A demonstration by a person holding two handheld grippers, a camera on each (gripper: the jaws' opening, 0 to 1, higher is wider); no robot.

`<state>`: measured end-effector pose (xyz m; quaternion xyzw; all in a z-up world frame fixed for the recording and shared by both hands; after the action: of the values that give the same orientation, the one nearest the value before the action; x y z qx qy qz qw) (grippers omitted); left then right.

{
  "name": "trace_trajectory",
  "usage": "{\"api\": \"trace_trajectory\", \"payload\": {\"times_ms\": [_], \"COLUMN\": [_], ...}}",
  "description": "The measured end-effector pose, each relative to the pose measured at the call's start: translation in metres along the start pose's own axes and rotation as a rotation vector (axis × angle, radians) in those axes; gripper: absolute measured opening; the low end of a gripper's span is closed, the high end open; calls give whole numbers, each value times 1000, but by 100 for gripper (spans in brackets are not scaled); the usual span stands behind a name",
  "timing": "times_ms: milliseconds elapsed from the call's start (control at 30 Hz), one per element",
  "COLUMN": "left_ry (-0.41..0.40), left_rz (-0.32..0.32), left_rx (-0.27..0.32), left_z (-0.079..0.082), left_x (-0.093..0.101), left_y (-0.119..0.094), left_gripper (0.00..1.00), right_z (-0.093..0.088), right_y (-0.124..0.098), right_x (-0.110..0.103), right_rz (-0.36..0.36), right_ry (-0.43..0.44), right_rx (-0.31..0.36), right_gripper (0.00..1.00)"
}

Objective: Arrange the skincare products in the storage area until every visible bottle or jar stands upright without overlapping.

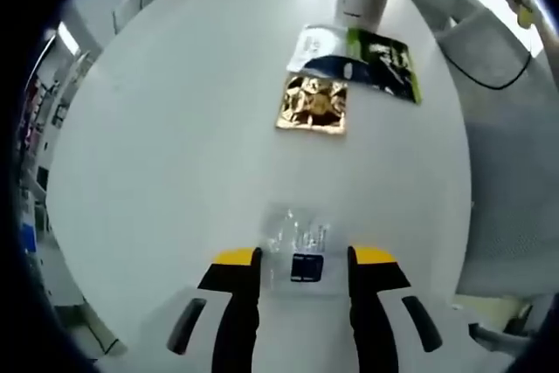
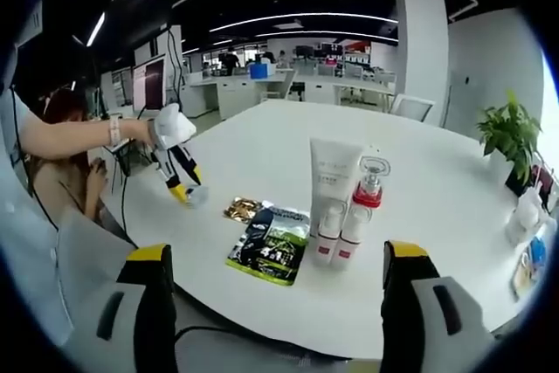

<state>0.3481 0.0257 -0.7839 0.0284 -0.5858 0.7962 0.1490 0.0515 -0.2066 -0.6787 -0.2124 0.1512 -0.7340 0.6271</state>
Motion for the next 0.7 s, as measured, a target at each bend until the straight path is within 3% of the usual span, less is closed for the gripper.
{"api": "trace_trajectory", "payload": {"times_ms": [700], "left_ry": [60], "left_rz": [-83], "left_rx": [9], "left_z": [42], "left_x": [48], "left_y": [26], "left_gripper": [37], "right_z": [-10], "right_y": [0], "right_x": [-4], "right_rz": [14], "right_ry": [-13], "right_rx": [-26], "right_gripper": [100]}}
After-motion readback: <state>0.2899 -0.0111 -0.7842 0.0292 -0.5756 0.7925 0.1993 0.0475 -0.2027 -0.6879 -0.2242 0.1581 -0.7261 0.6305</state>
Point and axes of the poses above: the point that each gripper's makers call its tool centre point, and the gripper's own axes: y roughly forward along the fingers, x roughly to its right, z roughly out of its top, the point moved 9 cm from there along -y, roughly backward along the fingers, and after that the axes turned 13 degrees about -z, right-handed, at the moved point
